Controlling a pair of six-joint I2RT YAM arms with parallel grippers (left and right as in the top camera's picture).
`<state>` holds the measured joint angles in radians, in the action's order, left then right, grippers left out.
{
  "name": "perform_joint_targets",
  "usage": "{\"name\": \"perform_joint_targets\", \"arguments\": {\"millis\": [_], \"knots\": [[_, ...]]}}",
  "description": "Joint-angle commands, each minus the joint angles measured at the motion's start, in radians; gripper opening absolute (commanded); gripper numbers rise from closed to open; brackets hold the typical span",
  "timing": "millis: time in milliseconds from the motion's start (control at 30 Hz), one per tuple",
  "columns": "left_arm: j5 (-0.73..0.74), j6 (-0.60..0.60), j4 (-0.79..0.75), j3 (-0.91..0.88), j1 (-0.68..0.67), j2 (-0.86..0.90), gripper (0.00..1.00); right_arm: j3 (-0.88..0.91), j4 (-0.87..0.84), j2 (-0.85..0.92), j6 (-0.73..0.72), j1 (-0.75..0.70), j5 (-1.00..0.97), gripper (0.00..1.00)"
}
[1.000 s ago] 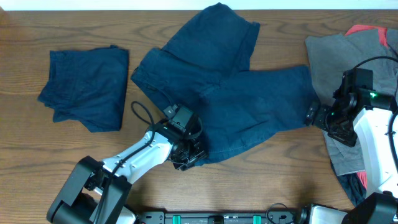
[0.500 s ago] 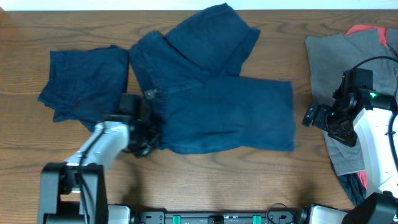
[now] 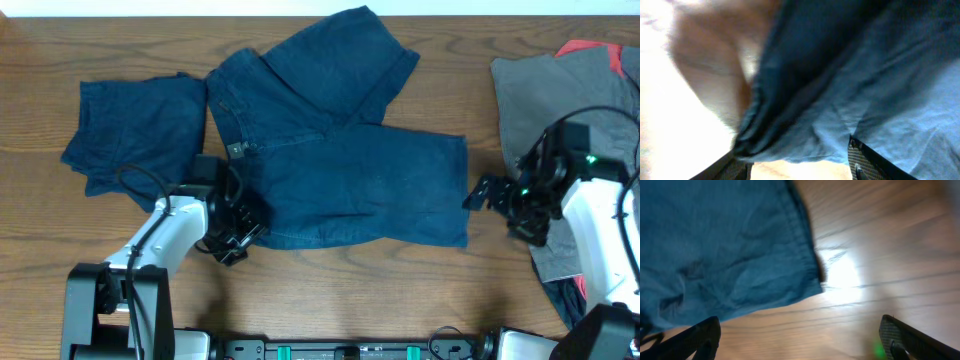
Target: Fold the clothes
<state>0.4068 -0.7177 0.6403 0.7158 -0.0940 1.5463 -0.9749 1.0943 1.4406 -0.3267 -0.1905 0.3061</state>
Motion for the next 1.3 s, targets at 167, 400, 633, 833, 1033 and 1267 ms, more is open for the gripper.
{"name": "perform_joint_targets", "arguments": {"millis": [167,400,633,833,1033,1267], "knots": [[-0.113,0.002,-0.072,0.008,-0.019,-0.011,0.58,0.28,-0.241,-0.005,-0.152,0.064,0.174,0.99],[-0.113,0.003,-0.077,0.008,-0.019,-0.011,0.21,0.41,-0.459,-0.005,-0.256,0.075,0.129,0.99],[-0.112,0.003,-0.066,0.008,-0.019,-0.011,0.12,0.416,-0.626,-0.004,-0.289,0.075,0.108,0.94],[-0.112,0.004,-0.04,0.008,-0.019,-0.011,0.06,0.416,-0.66,-0.004,-0.312,0.075,0.109,0.01],[-0.109,0.019,-0.035,0.008,-0.019,-0.011,0.06,0.416,-0.639,-0.004,-0.305,0.075,0.108,0.01],[-0.08,0.048,-0.023,0.008,-0.019,-0.011,0.06,0.41,-0.559,-0.045,-0.292,0.071,0.089,0.01]]}}
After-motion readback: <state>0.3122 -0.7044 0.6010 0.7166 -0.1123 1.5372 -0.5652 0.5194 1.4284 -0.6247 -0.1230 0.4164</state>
